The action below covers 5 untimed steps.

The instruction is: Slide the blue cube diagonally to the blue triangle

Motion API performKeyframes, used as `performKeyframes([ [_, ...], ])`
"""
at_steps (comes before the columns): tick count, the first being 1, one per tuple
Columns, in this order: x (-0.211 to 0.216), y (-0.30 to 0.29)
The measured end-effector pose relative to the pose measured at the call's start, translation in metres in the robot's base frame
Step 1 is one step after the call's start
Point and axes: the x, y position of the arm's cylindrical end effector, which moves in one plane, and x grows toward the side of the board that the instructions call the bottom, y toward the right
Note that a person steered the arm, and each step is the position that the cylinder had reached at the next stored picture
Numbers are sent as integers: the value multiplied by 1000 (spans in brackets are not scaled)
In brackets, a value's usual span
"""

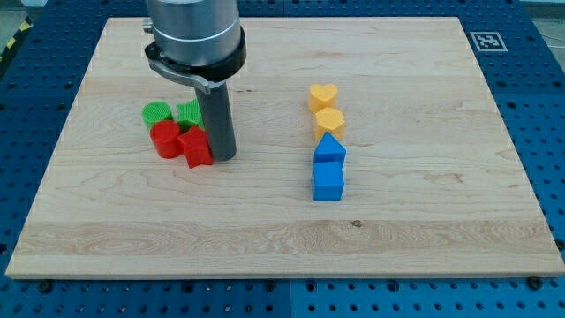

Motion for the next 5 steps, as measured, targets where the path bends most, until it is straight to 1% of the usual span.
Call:
performKeyframes([
  [2, -2, 8],
  [3, -2, 17],
  [4, 4, 40],
  [5, 7, 47],
])
